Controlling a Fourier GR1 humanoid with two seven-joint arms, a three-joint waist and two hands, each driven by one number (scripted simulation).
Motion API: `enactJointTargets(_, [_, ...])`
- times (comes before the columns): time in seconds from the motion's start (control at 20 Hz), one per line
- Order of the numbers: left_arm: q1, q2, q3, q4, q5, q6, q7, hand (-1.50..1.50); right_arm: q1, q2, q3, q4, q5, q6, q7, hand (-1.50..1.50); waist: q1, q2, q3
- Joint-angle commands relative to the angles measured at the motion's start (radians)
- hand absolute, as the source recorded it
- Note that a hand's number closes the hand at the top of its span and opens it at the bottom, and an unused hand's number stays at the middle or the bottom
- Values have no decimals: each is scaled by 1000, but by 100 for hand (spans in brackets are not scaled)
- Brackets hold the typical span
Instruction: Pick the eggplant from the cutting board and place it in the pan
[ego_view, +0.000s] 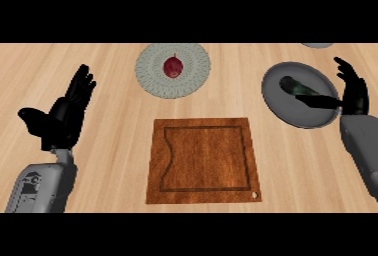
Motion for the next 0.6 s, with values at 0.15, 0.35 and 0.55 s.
enactJointTargets(0.15, [53,9,33,47,6,-6,-55,0,62,19,-133,-36,-161,122,-178,-150,-38,-16,-4])
enactJointTargets(0.35, [27,22,48,54,3,6,-27,0,158,-20,-145,-108,-226,352,-213,-150,-63,-27,-6])
enactJointTargets(0.55, [35,10,50,16,-4,39,17,0,319,50,-104,-299,-251,416,-245,-150,-101,-42,-9])
